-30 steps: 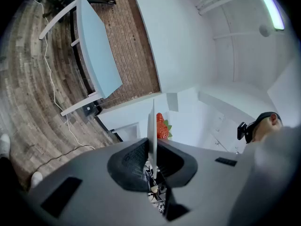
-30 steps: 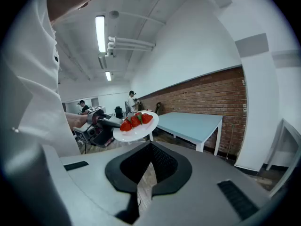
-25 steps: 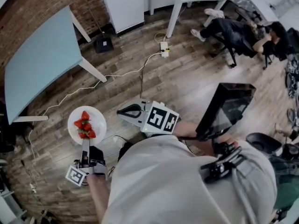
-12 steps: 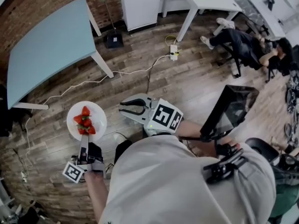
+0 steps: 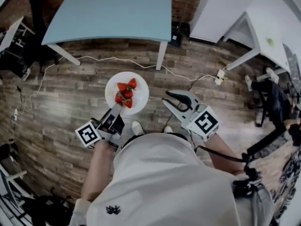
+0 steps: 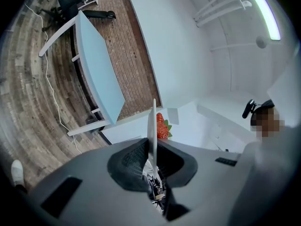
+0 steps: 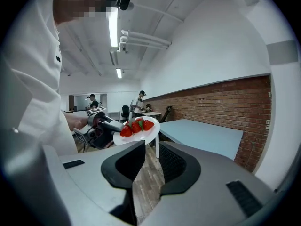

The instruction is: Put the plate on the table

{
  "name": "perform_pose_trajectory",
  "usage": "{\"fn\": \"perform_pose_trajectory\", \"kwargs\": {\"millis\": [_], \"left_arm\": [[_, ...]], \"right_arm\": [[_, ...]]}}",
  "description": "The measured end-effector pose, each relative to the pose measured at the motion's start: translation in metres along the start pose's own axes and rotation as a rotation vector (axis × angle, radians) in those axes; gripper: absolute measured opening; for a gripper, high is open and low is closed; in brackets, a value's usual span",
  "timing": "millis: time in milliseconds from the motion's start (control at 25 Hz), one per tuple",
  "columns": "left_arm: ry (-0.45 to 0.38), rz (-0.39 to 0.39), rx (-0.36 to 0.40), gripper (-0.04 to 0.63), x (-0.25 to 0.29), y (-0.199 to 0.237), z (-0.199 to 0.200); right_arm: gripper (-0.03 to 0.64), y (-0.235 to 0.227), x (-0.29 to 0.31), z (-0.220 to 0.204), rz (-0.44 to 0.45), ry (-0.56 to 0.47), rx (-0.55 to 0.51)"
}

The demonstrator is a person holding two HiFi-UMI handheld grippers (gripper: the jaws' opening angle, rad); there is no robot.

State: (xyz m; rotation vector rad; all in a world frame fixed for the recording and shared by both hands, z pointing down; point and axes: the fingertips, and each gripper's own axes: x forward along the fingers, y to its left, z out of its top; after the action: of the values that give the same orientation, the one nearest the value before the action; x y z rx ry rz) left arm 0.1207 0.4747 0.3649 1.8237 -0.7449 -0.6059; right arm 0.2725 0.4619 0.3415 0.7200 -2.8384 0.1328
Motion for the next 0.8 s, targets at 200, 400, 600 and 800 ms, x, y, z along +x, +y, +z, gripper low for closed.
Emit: {"fn": "perform_pose_trajectory", "kwargs": {"millis": [200, 400, 600, 800], "left_arm": [[-0.022, 0.054, -0.017, 0.029, -0.053, 0.031, 0.041], [-0.068, 0.104, -0.051, 0.029, -0.098, 0.055, 0.072], [-0.126, 0.116, -0.085, 0.029, -0.112, 0.071, 0.094], [-0.154, 0.145, -0.117, 0.029, -0.100, 0.094, 0.120]], "right_arm": [[0.089, 0.026, 0.068, 0.009, 0.009, 0.007, -0.022], [0.091, 0.050, 0.118, 0.020, 0.064, 0.026, -0.028], [0.091, 0.045, 0.151, 0.027, 0.084, 0.042, -0.073], [0.091, 0.013, 0.185, 0.031, 0.111, 0.043, -0.053]]}}
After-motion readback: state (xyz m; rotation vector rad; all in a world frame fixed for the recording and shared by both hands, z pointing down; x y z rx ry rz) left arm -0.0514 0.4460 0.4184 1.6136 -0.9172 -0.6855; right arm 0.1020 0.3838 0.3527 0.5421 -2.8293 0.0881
